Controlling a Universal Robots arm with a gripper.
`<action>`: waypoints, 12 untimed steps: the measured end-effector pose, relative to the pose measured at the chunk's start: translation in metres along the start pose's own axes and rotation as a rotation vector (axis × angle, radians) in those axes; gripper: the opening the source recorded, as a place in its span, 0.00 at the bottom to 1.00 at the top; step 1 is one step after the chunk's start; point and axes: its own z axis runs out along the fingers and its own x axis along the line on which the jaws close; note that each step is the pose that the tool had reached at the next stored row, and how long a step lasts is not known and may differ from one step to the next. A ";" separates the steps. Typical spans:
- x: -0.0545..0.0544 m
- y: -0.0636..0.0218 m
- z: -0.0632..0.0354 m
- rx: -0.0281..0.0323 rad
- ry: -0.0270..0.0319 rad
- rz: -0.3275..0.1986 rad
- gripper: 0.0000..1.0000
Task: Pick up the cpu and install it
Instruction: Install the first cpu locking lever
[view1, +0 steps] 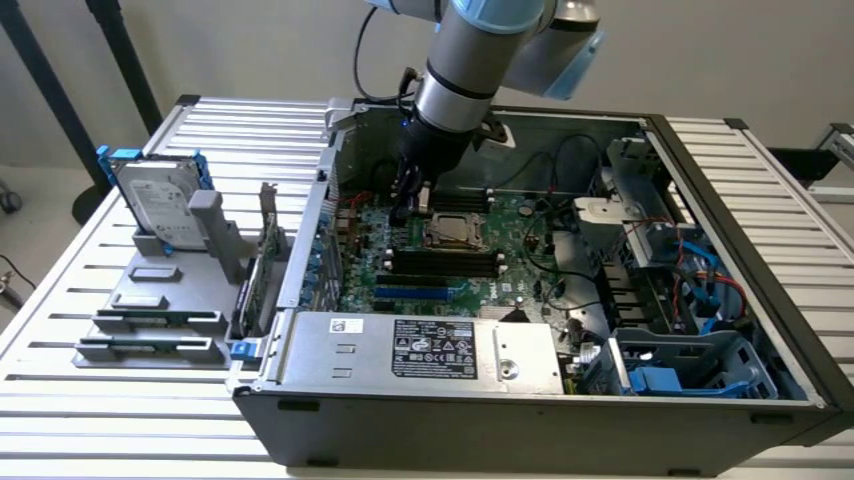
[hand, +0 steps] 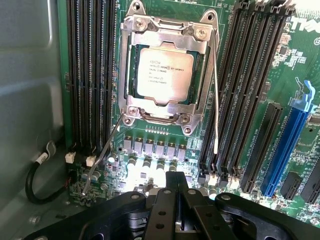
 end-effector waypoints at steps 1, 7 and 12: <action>0.000 0.0000 0.0000 0.0000 0.0001 0.000 0.11; 0.001 -0.0080 0.0023 -0.0017 0.0083 0.007 0.11; 0.001 -0.0127 0.0037 -0.0055 0.0249 0.044 0.11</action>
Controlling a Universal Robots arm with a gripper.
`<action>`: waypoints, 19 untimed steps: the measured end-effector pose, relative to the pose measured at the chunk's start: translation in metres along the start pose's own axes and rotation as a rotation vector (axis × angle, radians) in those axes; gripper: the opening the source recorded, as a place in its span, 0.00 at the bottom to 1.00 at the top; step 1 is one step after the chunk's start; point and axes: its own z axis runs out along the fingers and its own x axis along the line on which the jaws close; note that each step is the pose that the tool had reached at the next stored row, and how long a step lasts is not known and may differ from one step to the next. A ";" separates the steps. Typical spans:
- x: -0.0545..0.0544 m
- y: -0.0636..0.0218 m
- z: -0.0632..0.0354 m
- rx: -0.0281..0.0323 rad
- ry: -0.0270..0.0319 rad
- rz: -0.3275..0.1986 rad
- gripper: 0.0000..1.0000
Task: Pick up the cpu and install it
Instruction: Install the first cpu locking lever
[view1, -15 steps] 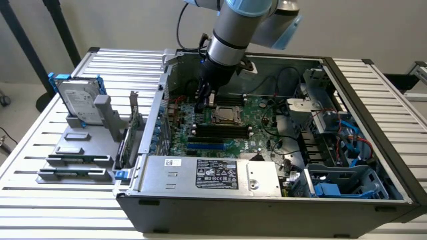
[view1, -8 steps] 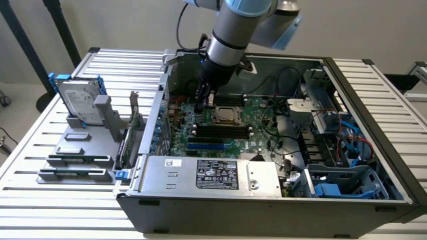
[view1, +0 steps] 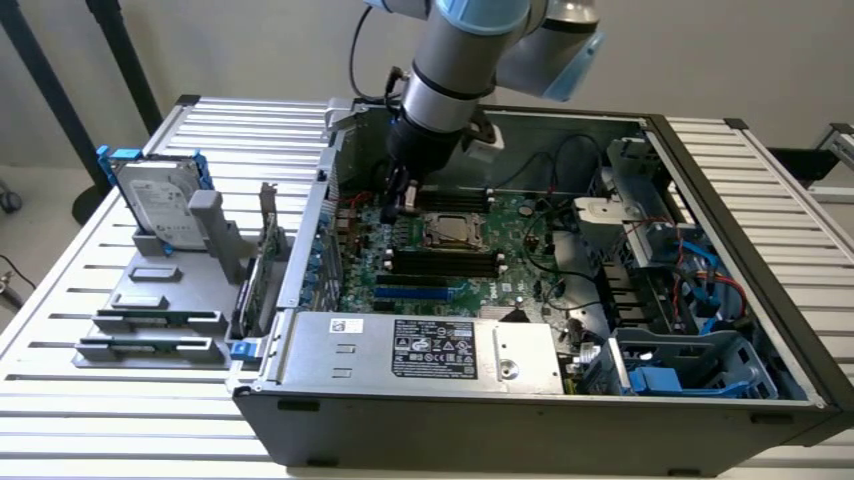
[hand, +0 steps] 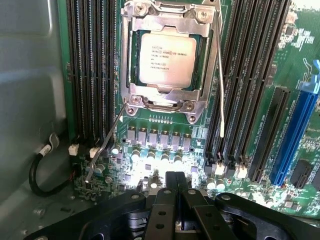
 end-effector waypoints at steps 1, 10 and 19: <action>0.000 -0.0004 0.0001 -0.0010 0.0041 0.010 0.11; 0.000 -0.0010 -0.0003 -0.0118 0.0459 0.118 0.11; 0.000 -0.0036 -0.0003 -0.0196 0.0854 0.195 0.11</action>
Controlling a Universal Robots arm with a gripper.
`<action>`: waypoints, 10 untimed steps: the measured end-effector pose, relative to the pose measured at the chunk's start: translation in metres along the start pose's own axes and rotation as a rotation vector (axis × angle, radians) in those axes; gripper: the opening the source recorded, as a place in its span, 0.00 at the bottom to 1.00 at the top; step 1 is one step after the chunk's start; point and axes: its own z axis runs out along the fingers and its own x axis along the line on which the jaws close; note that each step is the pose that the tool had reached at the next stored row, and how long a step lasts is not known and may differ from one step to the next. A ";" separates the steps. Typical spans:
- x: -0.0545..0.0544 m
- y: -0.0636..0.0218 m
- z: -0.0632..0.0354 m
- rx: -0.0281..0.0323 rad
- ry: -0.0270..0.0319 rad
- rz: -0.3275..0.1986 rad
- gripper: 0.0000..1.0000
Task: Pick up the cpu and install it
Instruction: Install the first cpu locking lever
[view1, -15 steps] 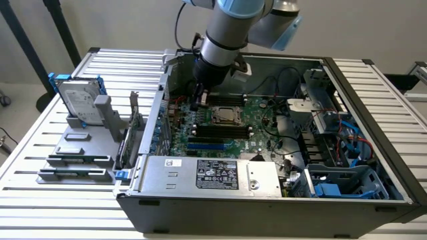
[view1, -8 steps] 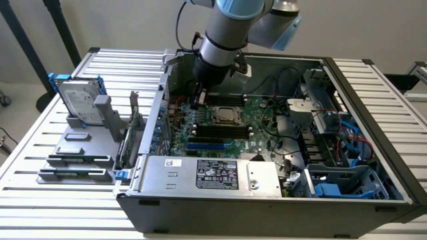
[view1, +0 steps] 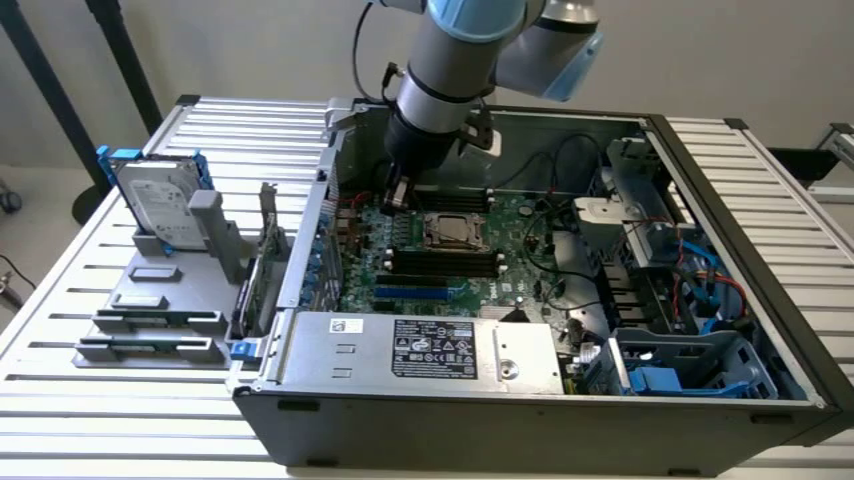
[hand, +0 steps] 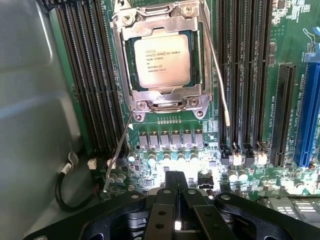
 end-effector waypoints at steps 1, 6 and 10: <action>0.000 -0.0003 -0.0008 -0.0012 0.0049 0.011 0.11; 0.001 -0.0025 -0.0084 -0.0056 0.0298 0.060 0.11; 0.002 -0.0042 -0.0146 -0.0093 0.0503 0.099 0.11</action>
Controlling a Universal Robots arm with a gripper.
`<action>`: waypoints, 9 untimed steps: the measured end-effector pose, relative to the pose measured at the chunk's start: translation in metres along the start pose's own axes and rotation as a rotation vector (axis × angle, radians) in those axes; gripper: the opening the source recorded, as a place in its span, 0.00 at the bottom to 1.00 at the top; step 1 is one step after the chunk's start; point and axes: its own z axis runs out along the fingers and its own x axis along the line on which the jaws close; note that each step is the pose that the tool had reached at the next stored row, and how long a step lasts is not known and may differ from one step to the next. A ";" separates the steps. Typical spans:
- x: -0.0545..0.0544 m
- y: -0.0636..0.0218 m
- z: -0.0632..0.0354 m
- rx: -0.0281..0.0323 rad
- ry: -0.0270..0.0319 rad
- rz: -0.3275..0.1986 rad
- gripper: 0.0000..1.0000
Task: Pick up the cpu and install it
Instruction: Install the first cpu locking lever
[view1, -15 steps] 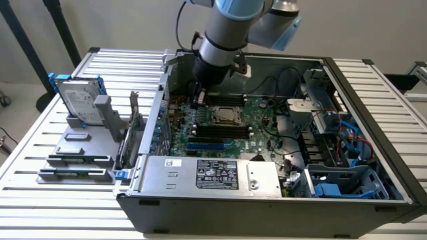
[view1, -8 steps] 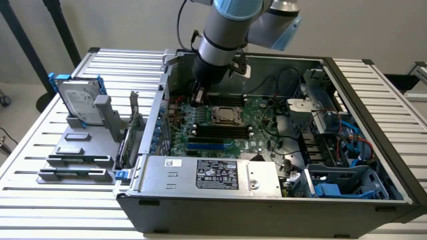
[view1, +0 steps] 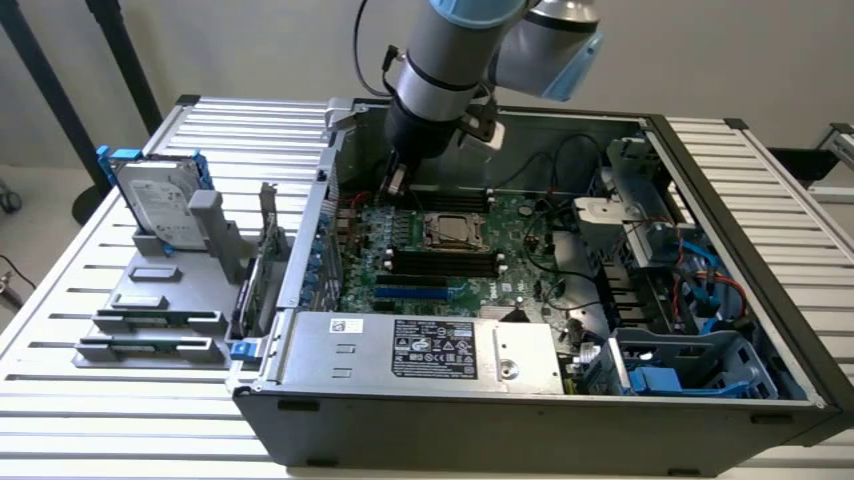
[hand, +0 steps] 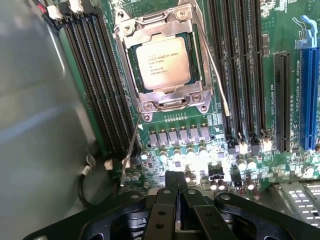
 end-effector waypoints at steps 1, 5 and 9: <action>0.000 -0.0004 -0.0013 -0.0008 0.0052 0.010 0.11; 0.000 -0.0010 -0.0033 -0.0048 0.0257 0.052 0.11; 0.000 -0.0017 -0.0033 -0.0073 0.0475 0.093 0.11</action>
